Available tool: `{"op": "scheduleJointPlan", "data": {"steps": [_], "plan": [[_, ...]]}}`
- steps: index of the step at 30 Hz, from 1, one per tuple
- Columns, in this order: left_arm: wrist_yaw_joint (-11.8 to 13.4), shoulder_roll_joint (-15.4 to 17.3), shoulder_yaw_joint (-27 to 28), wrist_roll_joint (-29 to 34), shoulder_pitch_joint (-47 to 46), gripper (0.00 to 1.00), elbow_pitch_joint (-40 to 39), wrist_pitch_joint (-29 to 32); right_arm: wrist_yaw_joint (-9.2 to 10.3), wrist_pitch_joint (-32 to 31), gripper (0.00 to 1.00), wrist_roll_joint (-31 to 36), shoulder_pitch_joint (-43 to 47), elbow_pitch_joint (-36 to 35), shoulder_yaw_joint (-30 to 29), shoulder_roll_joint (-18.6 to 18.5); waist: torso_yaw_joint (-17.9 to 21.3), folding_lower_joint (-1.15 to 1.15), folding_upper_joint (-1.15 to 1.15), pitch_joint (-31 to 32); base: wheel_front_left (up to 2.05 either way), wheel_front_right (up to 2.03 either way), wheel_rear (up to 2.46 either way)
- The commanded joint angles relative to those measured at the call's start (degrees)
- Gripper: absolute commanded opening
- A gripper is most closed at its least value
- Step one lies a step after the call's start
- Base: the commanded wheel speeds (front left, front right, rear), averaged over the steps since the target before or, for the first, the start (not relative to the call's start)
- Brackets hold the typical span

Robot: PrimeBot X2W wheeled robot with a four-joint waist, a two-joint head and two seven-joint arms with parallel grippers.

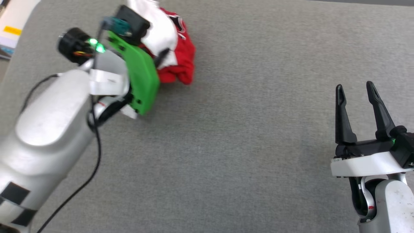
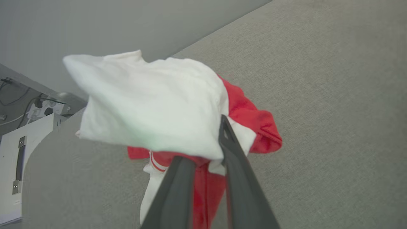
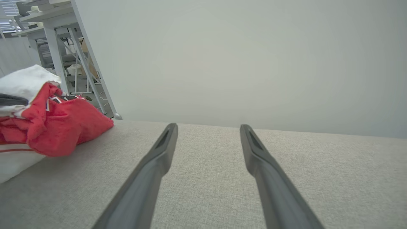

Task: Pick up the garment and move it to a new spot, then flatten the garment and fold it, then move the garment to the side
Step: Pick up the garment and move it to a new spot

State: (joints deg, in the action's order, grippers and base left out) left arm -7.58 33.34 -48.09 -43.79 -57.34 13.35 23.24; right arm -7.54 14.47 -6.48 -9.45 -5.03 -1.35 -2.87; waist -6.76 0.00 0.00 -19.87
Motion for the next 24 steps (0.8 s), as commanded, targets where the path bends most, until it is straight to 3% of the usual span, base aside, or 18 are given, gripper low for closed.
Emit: {"op": "scheduleJointPlan", "data": {"steps": [1, 14, 18, 24], "plan": [[0.09, -1.29, -1.17, 0.99, -1.66, 0.0, -0.48, -0.2, 0.05, 0.52, 1.0, -0.73, 0.0, -0.19, -0.21, -0.02, 3.26, 0.0, 0.0, -0.62, 0.0, 0.0, 0.0], [0.09, -18.53, -17.52, 1.43, -8.22, 0.0, 5.3, -5.4, 0.05, 0.52, 1.0, -3.63, -1.4, -0.83, -3.64, -0.01, 10.92, 0.0, 0.0, -5.54, 0.0, 0.0, 0.0], [0.09, -22.9, -23.26, 1.7, -8.22, 0.0, 8.16, -6.45, 0.05, 0.52, 1.0, -4.33, -2.02, -1.04, -4.62, -0.01, 11.97, 0.0, 0.0, -7.26, 0.0, 0.0, 0.0], [0.09, -27.18, -25.19, 3.7, -4.67, 0.0, 11.84, -5.64, 0.05, 0.52, 1.0, -4.31, -2.82, -1.26, -4.85, -0.01, 12.79, 0.0, 0.0, -9.35, 0.0, 0.0, 0.0]]}}
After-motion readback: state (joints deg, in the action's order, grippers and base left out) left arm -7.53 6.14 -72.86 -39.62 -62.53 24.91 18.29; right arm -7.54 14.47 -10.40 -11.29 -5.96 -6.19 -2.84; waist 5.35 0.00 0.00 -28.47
